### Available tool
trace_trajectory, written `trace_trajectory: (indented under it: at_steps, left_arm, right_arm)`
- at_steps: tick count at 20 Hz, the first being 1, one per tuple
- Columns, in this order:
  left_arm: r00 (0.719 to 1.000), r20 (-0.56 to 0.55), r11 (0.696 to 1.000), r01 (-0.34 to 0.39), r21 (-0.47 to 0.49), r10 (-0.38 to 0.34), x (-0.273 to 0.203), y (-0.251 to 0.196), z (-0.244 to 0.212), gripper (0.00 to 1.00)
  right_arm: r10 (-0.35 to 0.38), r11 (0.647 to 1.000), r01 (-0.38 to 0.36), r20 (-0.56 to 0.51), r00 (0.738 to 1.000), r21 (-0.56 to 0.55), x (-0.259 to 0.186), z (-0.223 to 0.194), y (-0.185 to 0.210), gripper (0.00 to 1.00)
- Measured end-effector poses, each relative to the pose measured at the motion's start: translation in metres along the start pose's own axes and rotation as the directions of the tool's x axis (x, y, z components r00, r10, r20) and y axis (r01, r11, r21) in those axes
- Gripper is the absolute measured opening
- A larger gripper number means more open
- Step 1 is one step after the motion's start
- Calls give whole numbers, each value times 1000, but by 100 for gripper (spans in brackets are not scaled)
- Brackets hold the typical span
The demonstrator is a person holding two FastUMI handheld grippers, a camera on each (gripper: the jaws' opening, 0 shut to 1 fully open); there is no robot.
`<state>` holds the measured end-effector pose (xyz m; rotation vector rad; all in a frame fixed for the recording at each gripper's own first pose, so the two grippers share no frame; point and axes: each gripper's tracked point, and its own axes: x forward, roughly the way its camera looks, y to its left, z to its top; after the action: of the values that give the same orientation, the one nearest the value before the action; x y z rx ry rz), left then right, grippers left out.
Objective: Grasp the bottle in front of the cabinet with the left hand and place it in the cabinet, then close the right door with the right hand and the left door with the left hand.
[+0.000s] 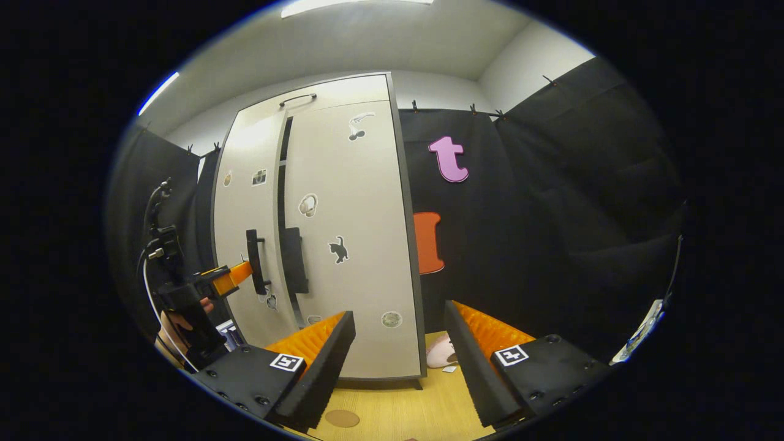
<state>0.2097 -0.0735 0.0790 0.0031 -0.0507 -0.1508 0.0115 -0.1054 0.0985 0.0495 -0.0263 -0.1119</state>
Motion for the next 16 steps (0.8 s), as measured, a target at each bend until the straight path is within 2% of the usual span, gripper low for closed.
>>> trace_trajectory:
  at_steps: [8, 10, 11, 12, 16]
  left_arm:
    - [1000, 0, 1000, -17, -17, 17, 11, -1, -6, 94]
    - [1000, -2, 999, -25, -31, 25, 8, 0, -6, 94]
    - [1000, -8, 999, -30, -33, 30, 5, 1, -6, 97]
    - [999, -10, 999, -32, -37, 32, 2, 2, -4, 94]
    - [999, 8, 997, -44, -65, 44, -21, 11, 3, 94]
  right_arm:
    - [16, 1000, -16, -2, 1000, 2, -3, -1, -1, 97]
    - [23, 1000, -23, 0, 1000, 0, -3, -2, 1, 97]
    - [24, 1000, -24, -1, 1000, -1, -3, -2, 1, 97]
    - [26, 1000, -26, -2, 1000, -1, -1, -4, 2, 97]
    - [44, 999, -44, -10, 999, 3, 2, -11, 10, 97]
